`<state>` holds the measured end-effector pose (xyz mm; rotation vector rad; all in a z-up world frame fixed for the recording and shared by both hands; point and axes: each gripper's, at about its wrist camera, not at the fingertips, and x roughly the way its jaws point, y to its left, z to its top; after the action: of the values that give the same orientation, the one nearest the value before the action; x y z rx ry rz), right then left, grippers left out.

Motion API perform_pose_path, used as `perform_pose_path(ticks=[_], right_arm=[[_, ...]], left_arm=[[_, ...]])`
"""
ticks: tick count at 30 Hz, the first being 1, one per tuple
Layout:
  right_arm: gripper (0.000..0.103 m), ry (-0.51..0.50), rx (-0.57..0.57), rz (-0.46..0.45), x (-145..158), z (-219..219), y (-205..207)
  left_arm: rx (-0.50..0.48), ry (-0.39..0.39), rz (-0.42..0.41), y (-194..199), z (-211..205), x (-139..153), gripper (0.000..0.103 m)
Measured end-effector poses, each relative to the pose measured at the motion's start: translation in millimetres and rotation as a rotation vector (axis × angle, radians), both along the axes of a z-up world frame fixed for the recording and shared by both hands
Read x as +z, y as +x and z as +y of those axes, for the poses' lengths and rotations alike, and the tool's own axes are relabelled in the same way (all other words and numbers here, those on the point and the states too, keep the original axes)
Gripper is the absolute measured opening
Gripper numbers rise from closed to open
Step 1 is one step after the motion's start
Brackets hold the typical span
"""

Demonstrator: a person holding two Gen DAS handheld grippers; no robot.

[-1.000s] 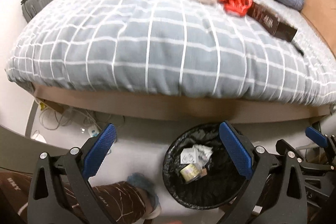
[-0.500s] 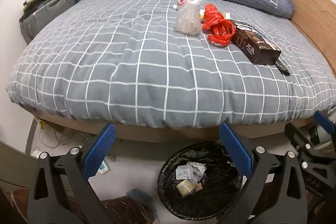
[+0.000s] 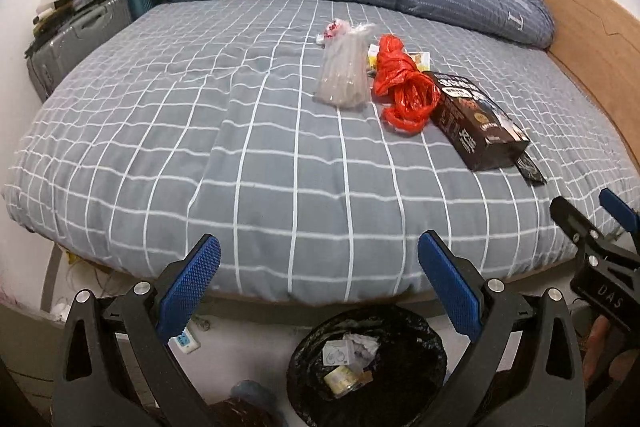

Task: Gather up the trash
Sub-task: 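Raise both tools back toward the remaining trash on the bed, then grasp the brown cookie snack box with the right tool while the left tool grasps the bubble-wrap bag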

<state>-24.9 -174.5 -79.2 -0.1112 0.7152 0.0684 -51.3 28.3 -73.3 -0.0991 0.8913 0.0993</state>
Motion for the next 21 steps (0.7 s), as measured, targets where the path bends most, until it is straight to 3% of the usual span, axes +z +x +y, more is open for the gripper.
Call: perform_pose_path(ticks=[21], right_arm=[[0.095,0.024,0.011,0.064,-4,4,77]], left_arm=[[-0.014,0.011,-0.013,80,4,8,0.097]])
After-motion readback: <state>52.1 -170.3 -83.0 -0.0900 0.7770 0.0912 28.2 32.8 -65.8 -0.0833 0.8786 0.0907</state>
